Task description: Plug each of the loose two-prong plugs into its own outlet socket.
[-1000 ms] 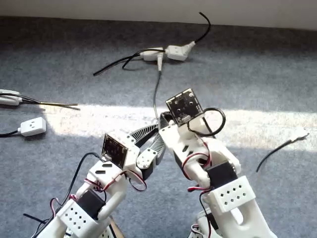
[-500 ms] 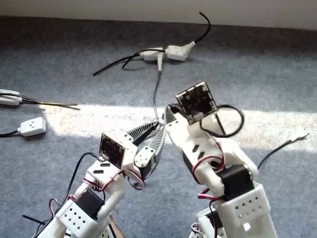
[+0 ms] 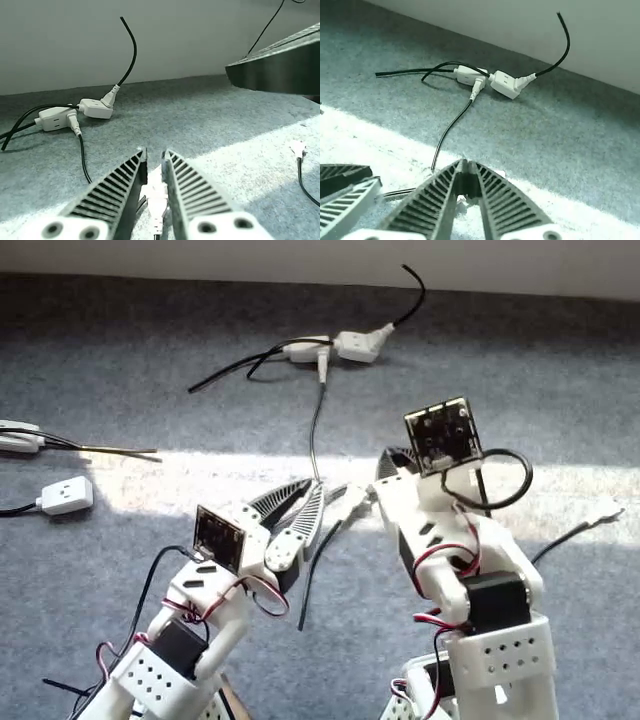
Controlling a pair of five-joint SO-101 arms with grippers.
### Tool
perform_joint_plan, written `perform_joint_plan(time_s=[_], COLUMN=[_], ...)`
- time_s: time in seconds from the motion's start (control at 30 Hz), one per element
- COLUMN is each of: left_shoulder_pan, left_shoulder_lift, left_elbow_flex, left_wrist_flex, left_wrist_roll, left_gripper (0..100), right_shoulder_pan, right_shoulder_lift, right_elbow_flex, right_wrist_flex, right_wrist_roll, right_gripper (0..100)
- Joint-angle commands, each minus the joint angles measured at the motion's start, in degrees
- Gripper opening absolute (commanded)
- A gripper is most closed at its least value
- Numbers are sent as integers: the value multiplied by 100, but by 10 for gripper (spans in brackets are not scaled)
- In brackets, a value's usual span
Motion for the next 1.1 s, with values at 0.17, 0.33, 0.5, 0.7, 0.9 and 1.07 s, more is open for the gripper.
perform_joint_plan(time_s=[0.17,0.33,0.5,0.7,0.9,1.07], left_shoulder_pan=[-154,101,-180,277,259,92], left_shoulder_lift=[48,409,2853,7108,9341,9912], left_elbow_flex=[-66,-444,-2000,-4576,-6343,-7108], left_wrist_flex=[1134,1327,1116,1336,1512,1925], left_wrist_roll=[18,35,35,35,35,35], left_gripper=[156,159,175,174,174,174], right_shoulder_pan=[57,40,31,48,48,40], right_shoulder_lift=[374,374,382,365,365,374], right_elbow_flex=[48,57,57,180,330,549], right_wrist_flex=[4,40,154,127,-84,-418], right_wrist_roll=[-651,-765,-835,-835,-826,-800], right_gripper=[9,9,9,9,9,9])
